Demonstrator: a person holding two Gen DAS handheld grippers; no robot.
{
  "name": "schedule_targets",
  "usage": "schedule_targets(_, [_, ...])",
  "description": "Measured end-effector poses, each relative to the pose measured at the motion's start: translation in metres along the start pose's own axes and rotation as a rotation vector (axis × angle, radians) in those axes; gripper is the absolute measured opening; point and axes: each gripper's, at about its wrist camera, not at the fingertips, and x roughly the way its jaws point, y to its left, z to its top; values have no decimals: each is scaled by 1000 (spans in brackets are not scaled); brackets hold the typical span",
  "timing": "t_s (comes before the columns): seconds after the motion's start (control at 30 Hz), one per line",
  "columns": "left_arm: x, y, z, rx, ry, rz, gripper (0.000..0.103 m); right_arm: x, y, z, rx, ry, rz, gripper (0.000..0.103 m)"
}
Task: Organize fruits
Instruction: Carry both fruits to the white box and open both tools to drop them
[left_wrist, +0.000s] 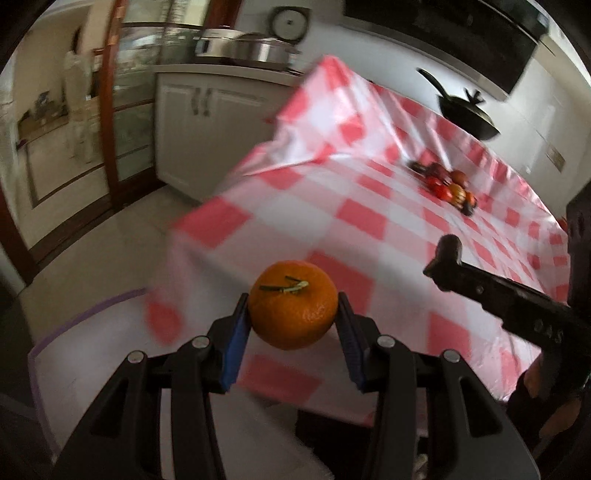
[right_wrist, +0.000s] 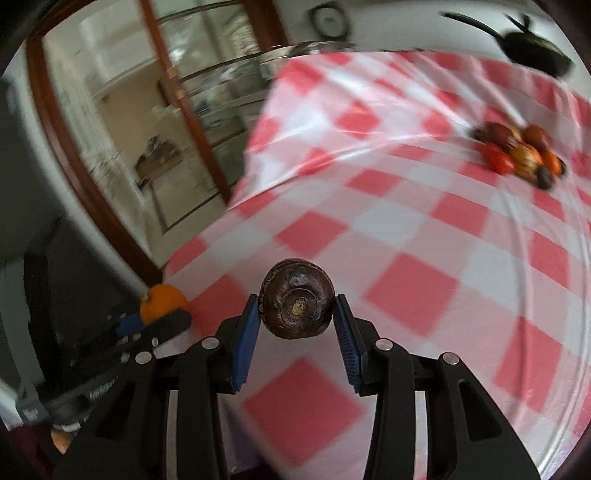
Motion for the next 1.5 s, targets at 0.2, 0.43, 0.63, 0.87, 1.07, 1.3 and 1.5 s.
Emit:
schedule_targets(0.2, [-9, 49, -31, -91, 27, 96, 46, 20, 55, -20, -157, 60, 64, 41])
schedule_targets(0.43, [-6, 93, -71, -222, 101, 190, 46, 36, 124, -53, -422, 112, 138, 41])
schedule_targets(0.63, [6, 124, -98, -301, 185, 322, 46, 66, 162, -92, -611, 224, 164, 41])
schedule_targets(0.87, [16, 155, -123, -376, 280, 431, 46, 115, 175, -146, -810, 387, 73, 41])
schedule_targets(1.07, [21, 169, -136, -405, 343, 480, 46, 142, 162, -164, -832, 480, 38, 41])
schedule_targets(1.3, [14, 168, -133, -404, 324, 503, 65, 143, 163, -164, -820, 469, 28, 53])
schedule_targets(1.5, [14, 160, -128, -395, 290, 508, 84, 123, 166, -155, -818, 396, 67, 74])
